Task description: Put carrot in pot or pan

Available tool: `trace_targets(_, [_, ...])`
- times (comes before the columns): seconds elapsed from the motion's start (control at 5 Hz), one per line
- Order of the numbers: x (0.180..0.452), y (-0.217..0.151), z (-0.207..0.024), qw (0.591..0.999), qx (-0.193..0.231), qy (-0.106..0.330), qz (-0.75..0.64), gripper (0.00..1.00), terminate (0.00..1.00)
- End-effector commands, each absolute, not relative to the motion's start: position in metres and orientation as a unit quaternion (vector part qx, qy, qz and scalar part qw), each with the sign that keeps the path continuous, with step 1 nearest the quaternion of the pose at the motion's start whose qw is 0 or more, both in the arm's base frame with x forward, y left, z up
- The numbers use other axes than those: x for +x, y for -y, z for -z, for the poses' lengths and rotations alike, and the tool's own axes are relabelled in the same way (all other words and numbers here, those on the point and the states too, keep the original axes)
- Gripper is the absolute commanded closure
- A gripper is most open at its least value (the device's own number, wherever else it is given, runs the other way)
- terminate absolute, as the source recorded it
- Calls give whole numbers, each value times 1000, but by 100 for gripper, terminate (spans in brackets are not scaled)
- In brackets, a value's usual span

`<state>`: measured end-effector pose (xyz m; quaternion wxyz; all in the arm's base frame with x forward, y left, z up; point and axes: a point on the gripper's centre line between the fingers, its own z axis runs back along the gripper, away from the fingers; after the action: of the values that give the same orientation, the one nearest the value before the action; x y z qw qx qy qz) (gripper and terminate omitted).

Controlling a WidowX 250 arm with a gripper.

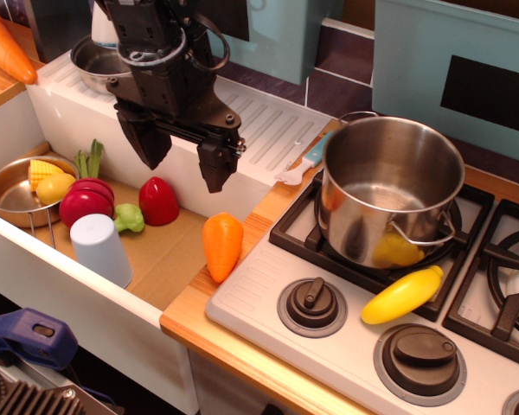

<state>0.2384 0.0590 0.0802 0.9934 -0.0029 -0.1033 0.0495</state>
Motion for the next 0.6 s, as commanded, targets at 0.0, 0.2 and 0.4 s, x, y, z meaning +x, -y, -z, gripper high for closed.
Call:
trace_targets(0.0, [238, -59, -80, 993, -3, 103, -49, 0, 0])
trace_targets(0.2, [239, -54, -70, 993, -23, 107, -52, 0, 0])
trace_targets(0.4, [239, -50, -58, 991, -37, 110, -59, 0, 0])
